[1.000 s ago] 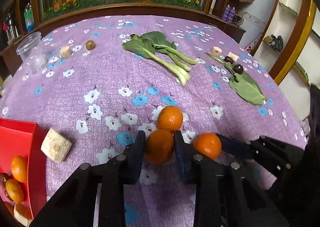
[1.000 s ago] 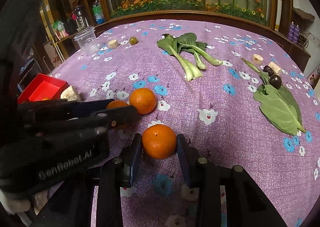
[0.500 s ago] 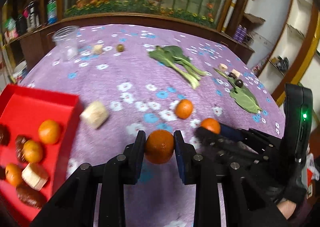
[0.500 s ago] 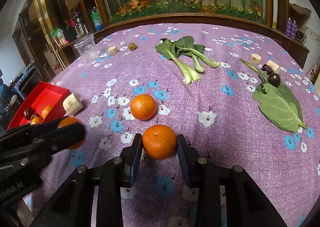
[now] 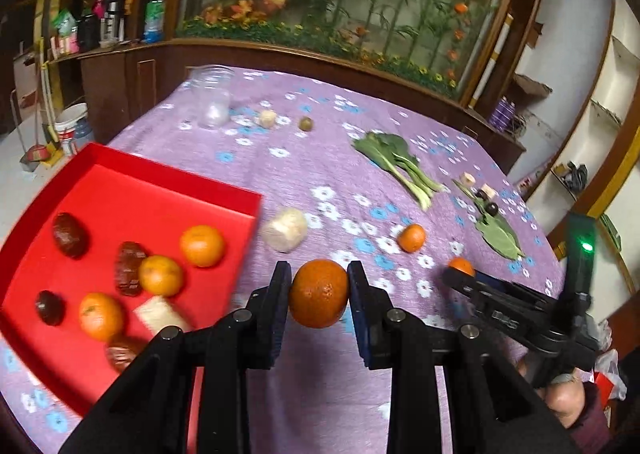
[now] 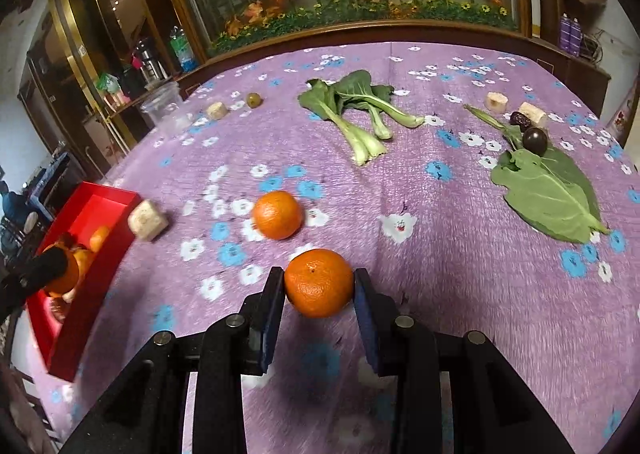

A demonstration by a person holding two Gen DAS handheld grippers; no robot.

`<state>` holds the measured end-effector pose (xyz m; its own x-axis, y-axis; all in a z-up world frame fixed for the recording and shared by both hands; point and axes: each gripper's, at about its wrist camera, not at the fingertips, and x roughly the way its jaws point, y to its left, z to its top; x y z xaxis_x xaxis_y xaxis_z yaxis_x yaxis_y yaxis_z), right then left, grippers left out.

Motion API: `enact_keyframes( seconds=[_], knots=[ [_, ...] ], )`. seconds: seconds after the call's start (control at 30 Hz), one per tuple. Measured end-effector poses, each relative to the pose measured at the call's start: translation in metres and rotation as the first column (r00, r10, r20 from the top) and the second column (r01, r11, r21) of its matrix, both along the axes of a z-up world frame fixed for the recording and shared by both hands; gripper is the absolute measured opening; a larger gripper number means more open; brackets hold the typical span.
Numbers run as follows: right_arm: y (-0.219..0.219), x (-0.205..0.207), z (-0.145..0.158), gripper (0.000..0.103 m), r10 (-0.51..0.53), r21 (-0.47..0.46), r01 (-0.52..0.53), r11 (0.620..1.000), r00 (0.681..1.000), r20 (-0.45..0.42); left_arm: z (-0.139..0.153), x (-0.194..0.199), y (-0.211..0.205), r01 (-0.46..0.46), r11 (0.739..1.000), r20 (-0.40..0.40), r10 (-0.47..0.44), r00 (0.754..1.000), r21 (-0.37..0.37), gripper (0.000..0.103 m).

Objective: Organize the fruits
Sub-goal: 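Carry both oranges over the red tray and open both tools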

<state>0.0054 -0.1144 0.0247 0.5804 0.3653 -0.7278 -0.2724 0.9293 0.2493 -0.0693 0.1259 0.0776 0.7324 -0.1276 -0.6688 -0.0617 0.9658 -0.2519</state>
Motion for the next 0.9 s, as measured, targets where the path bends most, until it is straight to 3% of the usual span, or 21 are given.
enact_keyframes(
  seconds=[0.37, 0.9],
  knots=[
    [0.036, -0.032, 0.034, 0.038, 0.059, 0.081, -0.060, 0.995, 0.998, 0.006, -0.006, -0.021, 0.047, -0.086, 0.994, -0.009, 0.086, 0.996, -0.066, 0.028],
    [0.140, -0.062, 0.051, 0.038, 0.257, 0.028, -0.257, 0.966, 0.966, 0.018, -0.009, -0.045, 0.111, -0.234, 0.969, 0.008, 0.235, 0.972, -0.084, 0.028]
  ],
)
